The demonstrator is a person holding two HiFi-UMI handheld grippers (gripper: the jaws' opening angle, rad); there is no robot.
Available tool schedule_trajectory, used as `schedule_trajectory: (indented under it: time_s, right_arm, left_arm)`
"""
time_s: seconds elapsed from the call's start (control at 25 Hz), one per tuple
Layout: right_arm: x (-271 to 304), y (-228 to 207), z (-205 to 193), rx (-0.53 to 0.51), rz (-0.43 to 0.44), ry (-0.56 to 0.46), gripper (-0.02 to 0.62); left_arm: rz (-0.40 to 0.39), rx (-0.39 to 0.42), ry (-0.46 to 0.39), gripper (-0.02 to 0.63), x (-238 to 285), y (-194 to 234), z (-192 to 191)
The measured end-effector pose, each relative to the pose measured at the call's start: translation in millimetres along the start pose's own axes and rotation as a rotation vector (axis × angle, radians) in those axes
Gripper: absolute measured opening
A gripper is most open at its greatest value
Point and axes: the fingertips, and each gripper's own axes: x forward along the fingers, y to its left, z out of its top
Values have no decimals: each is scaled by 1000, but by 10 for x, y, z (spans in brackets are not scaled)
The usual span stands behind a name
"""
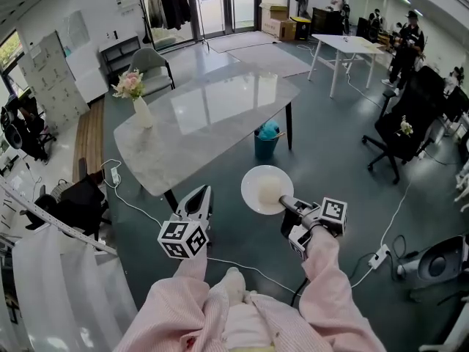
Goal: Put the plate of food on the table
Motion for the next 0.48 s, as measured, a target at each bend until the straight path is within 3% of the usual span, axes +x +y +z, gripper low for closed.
schedule_trajectory:
  time_s: [0.48]
  right_arm:
    - [514,-100,533,-3,0,11,23]
  left_arm:
    - [0,-9,-4,-5,696,316,-38]
